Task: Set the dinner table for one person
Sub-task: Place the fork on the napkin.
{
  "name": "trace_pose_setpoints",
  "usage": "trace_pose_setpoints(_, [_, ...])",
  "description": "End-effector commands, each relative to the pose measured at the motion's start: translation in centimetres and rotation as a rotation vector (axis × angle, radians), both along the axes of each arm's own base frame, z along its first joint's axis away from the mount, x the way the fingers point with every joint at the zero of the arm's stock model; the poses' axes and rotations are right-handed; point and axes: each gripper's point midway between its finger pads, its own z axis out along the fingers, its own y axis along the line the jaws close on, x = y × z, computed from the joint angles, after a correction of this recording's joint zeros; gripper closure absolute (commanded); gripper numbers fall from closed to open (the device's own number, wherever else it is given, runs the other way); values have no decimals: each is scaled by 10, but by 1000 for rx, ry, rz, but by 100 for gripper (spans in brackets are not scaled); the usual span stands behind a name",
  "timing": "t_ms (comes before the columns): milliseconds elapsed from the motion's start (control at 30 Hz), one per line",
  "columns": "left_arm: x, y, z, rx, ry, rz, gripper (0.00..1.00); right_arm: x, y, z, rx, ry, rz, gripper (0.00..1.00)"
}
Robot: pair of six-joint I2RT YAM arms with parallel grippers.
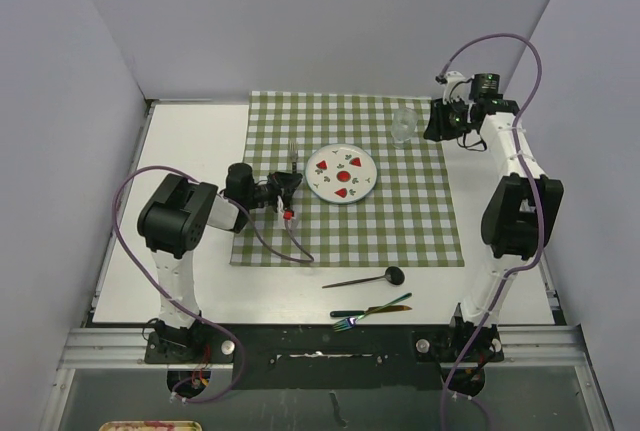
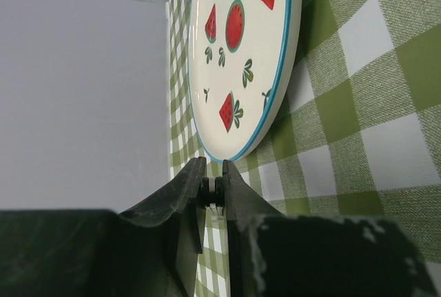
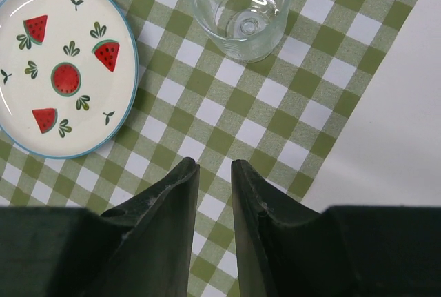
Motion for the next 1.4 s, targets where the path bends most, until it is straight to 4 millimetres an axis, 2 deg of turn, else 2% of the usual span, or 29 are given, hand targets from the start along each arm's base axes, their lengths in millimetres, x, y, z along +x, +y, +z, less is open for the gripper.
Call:
trace_pose_setpoints(0, [-6,5,-11,-7,19,-18,100,13,0,22,31,-61,4,73])
trace_pose_setpoints(133, [-6,6,-11,-9,26,-16,100,13,1,25,34,-62,4,73])
trace_pose_setpoints(433, [-8,6,-12,-3,27,-19,84,10,4,26,48,-58,7,73])
trace_pose_setpoints(700, [-8,6,-13,0,19,-20,61,12,6,26,61,-56,10,74])
trace_pose_setpoints(767, [-14,8,-21,8,41,-21,57,12,6,25,63,-55,10,74])
trace_pose_setpoints(967, [-19,8,-30,19,47,-37,54,11,7,23,64,-51,16,75])
trace_pose_setpoints(1367, [-21,4,-34,45,8,-77,54,11,7,14,70,-42,24,75])
